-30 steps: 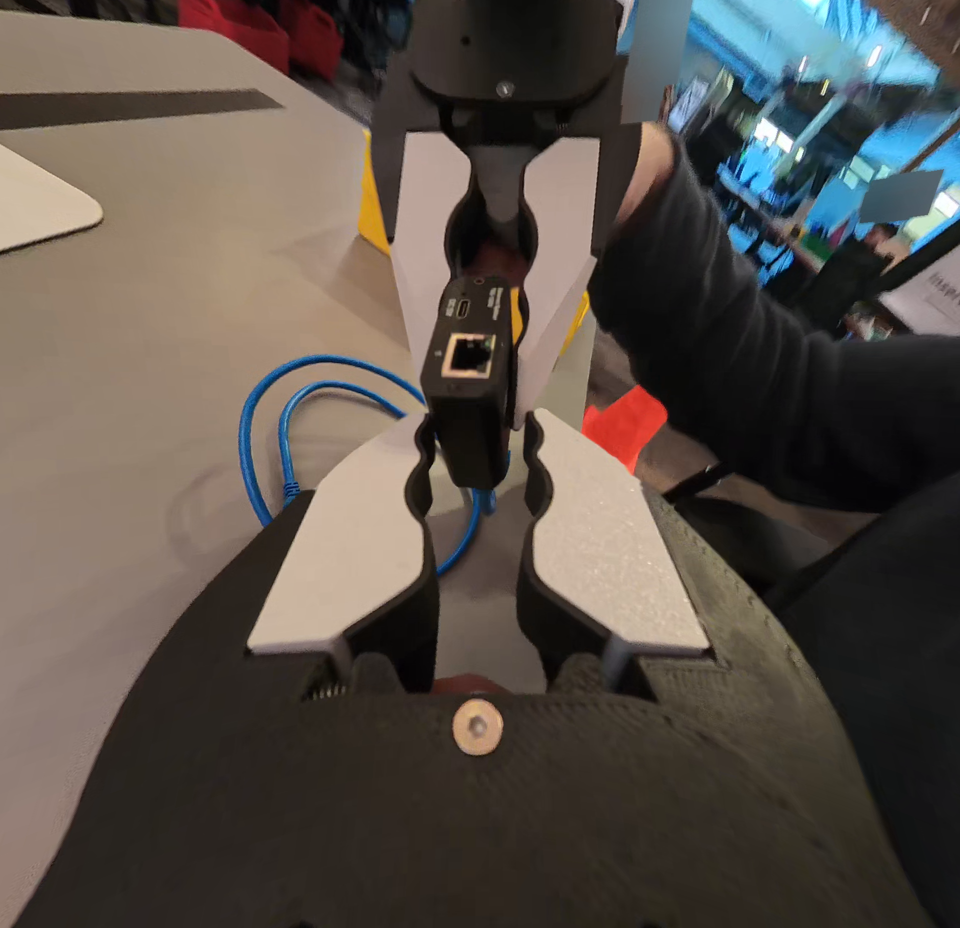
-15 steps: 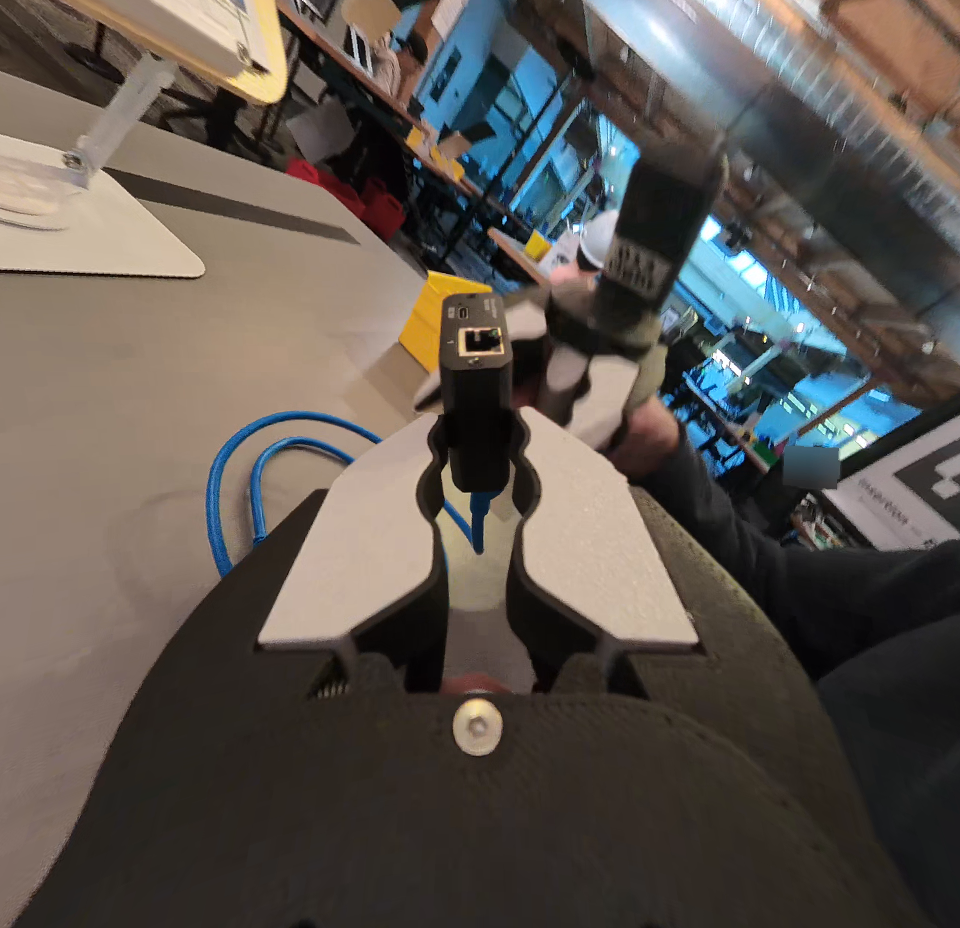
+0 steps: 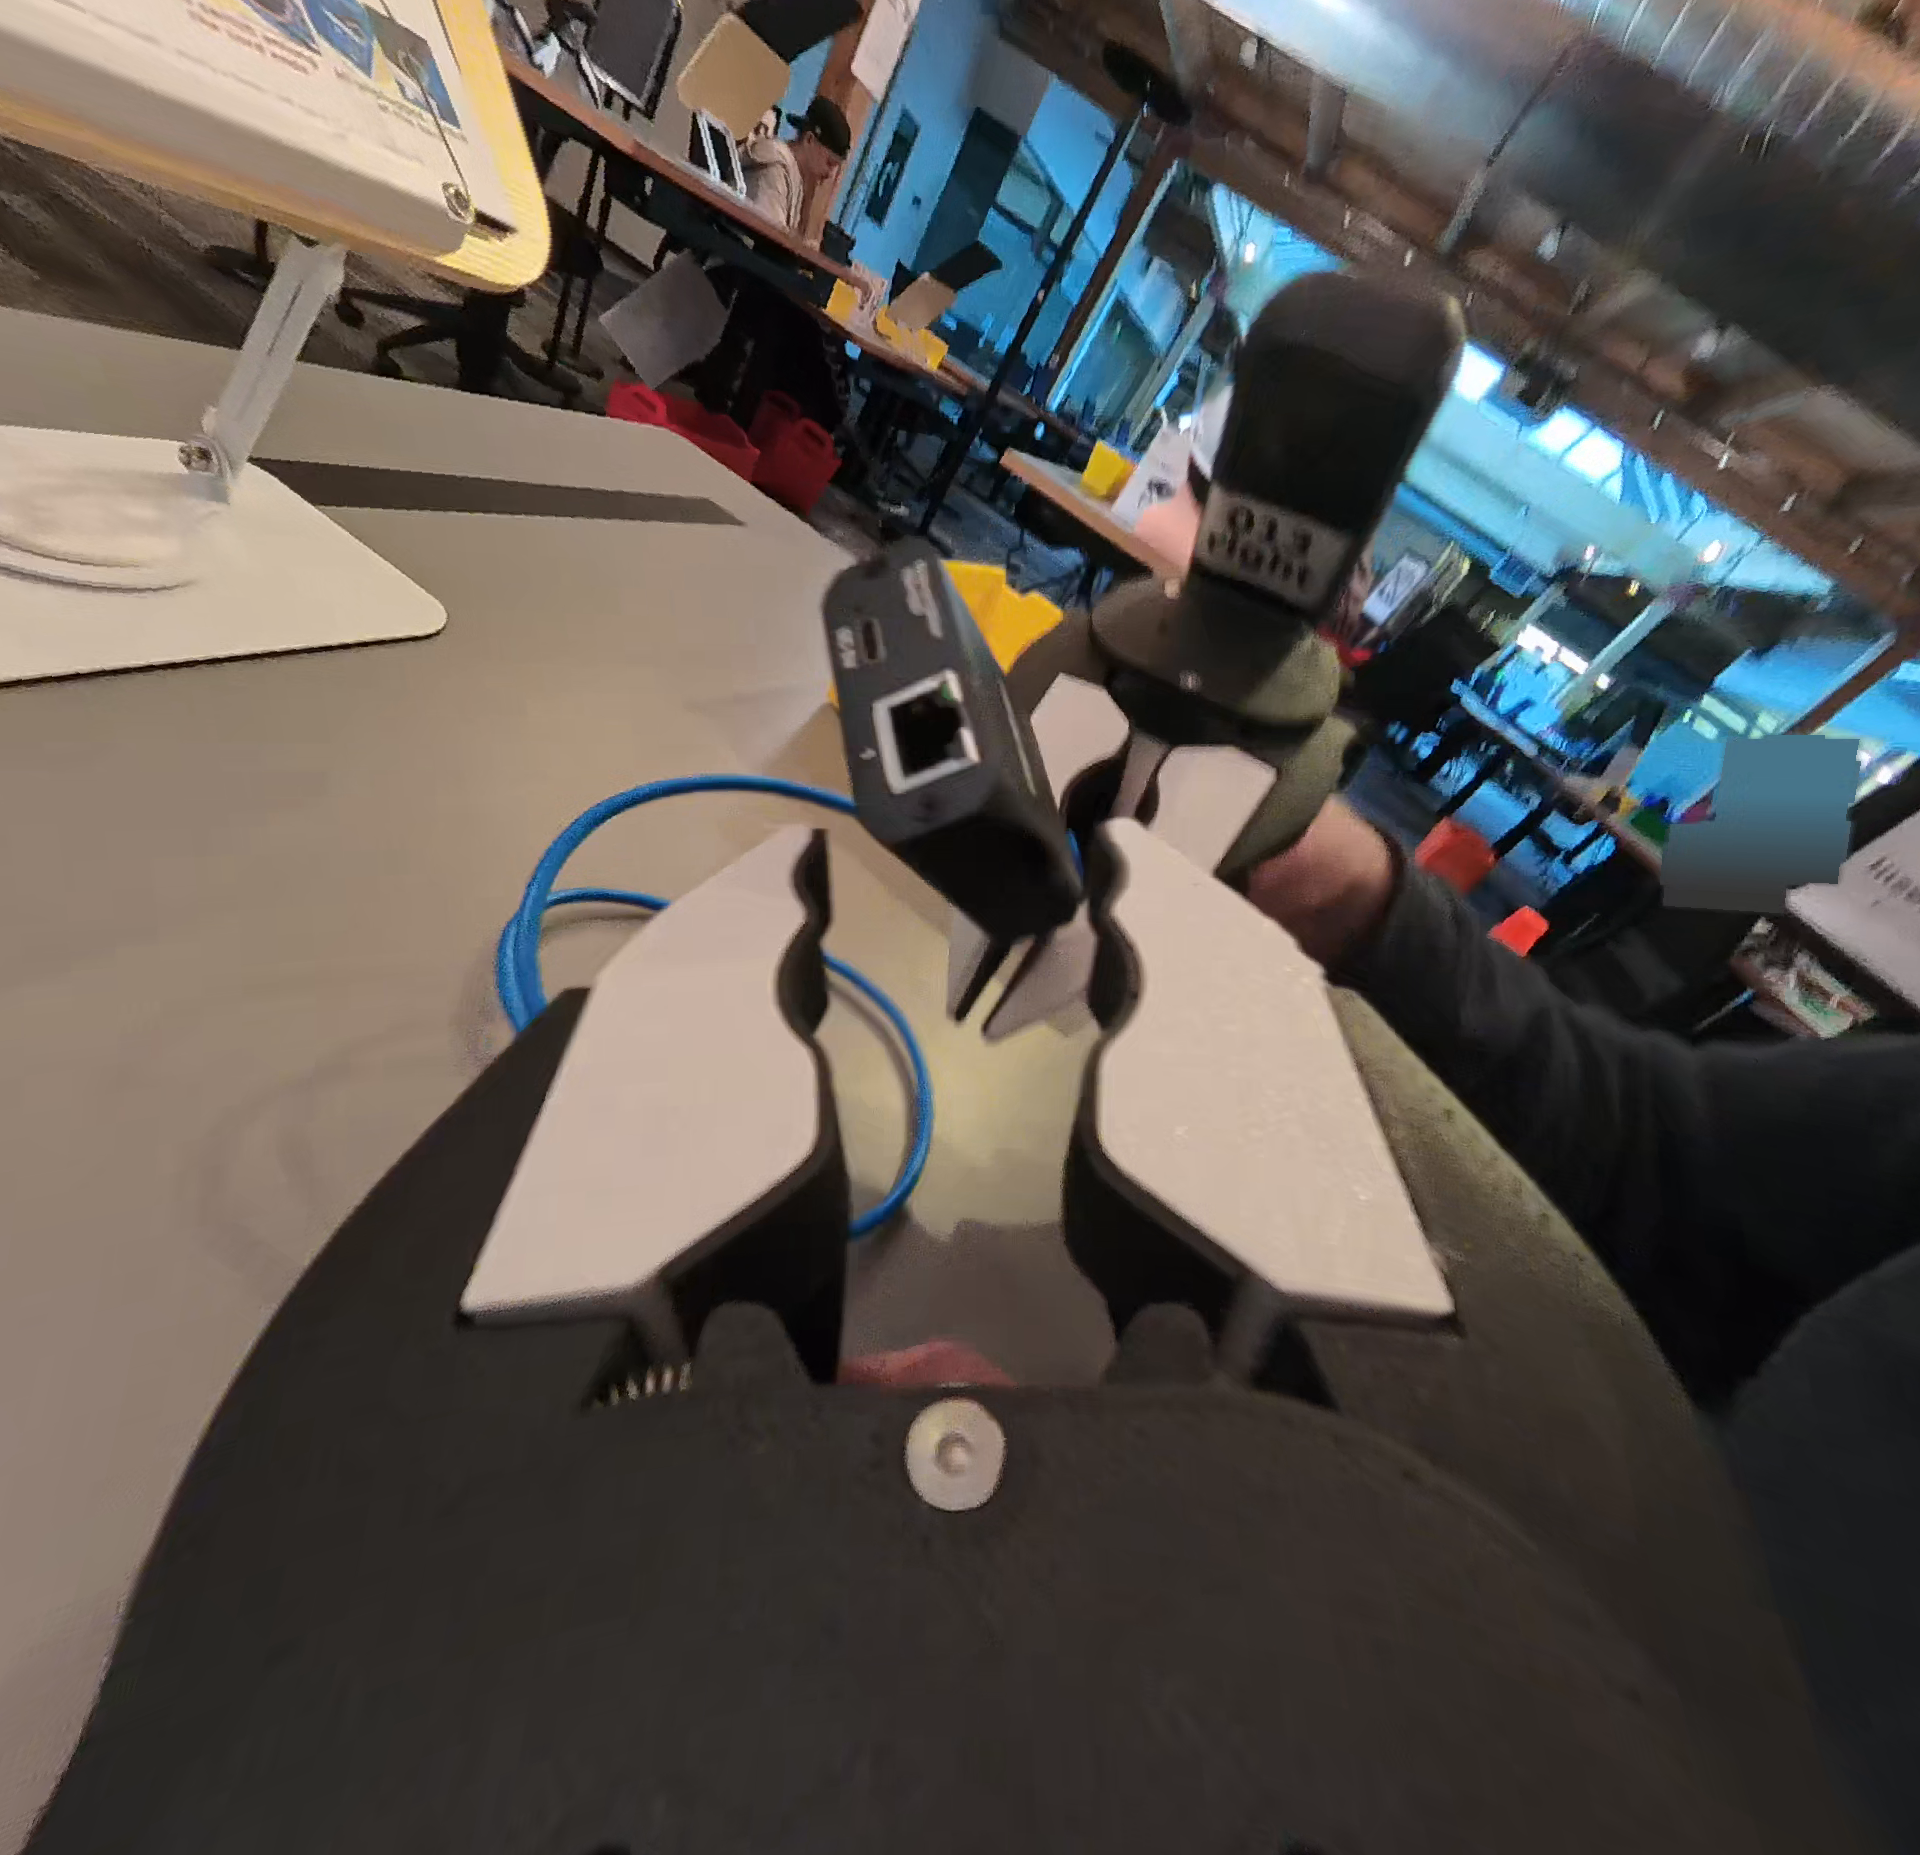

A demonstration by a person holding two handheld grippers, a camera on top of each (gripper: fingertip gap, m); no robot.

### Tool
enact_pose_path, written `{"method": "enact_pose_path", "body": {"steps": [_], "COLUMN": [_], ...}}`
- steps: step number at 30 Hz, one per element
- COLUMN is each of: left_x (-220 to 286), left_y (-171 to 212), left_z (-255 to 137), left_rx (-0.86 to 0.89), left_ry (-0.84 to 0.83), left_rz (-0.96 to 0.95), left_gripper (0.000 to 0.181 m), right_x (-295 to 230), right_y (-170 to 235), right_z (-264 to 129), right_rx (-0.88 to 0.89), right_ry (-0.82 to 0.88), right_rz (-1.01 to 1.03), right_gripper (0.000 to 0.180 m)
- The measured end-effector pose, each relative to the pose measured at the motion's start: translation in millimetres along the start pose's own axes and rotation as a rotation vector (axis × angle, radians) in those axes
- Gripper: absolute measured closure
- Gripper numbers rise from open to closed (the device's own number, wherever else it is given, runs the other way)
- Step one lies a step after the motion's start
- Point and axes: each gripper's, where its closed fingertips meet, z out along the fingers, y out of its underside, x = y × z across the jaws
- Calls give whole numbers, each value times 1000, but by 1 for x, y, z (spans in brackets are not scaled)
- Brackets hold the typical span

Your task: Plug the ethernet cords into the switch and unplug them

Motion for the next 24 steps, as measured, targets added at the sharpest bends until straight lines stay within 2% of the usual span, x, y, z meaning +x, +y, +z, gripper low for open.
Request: {"method": "enact_pose_path", "body": {"steps": [1,4,9,16,21,24], "left_x": [0,0,11,36,40,36], "left_y": [3,8,5,7,16,19], "left_z": [0,-1,1,6,5,5], "left_rx": [-28,-86,-70,-42,-114,-135], "left_ry": [10,30,90,214,226,202], "left_rz": [22,124,266,333,422,460], "left_gripper": [126,113,101,98,97,106], "right_x": [4,0,-24,-46,-51,-54], "right_y": [2,3,-11,-3,12,14], "right_z": [-5,-16,-27,-27,-29,-30], "right_rx": [-23,-69,-23,-63,-219,-264], "right_ry": [-3,-96,-350,-606,-665,-698], "right_rz": [-1,-6,34,62,48,47], "right_gripper": [176,175,176,176,176,176]}}
